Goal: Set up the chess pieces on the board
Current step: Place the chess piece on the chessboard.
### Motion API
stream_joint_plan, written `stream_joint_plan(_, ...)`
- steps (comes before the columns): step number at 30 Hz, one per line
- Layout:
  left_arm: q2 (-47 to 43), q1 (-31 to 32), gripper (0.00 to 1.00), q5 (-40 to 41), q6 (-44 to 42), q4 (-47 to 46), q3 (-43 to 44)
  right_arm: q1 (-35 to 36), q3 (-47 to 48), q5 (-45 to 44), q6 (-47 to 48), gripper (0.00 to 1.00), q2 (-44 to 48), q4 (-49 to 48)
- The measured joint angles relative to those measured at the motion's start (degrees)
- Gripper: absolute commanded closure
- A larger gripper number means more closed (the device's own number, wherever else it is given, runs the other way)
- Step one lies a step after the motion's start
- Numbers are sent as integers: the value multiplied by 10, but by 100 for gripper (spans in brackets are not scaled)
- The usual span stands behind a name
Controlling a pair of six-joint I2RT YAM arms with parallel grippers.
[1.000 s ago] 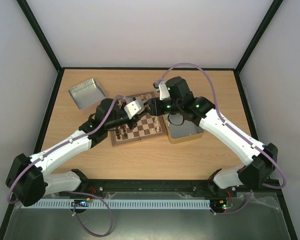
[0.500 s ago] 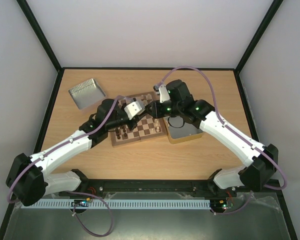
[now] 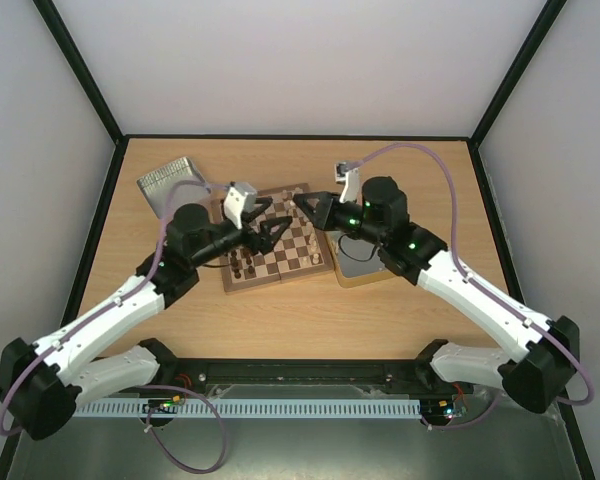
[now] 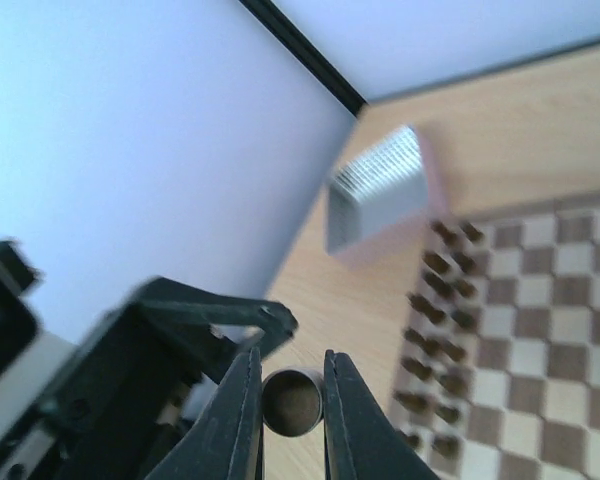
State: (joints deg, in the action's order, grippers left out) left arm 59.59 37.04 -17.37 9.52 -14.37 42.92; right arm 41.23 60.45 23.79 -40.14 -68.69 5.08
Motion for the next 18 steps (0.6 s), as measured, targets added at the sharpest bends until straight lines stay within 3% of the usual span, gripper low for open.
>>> stream_joint_plan(7,-63,-31,24,-34,295,-64,0,0,-38,44,-101,93,32,-198)
stream_joint_plan(13,-48,-46,44,-85,532,-165,1,0,-50,111,-172,92,30,-311)
stream_joint_plan(18,-19,-46,55,-125,645,-247,1,0,-50,138,-193,92,30,-353)
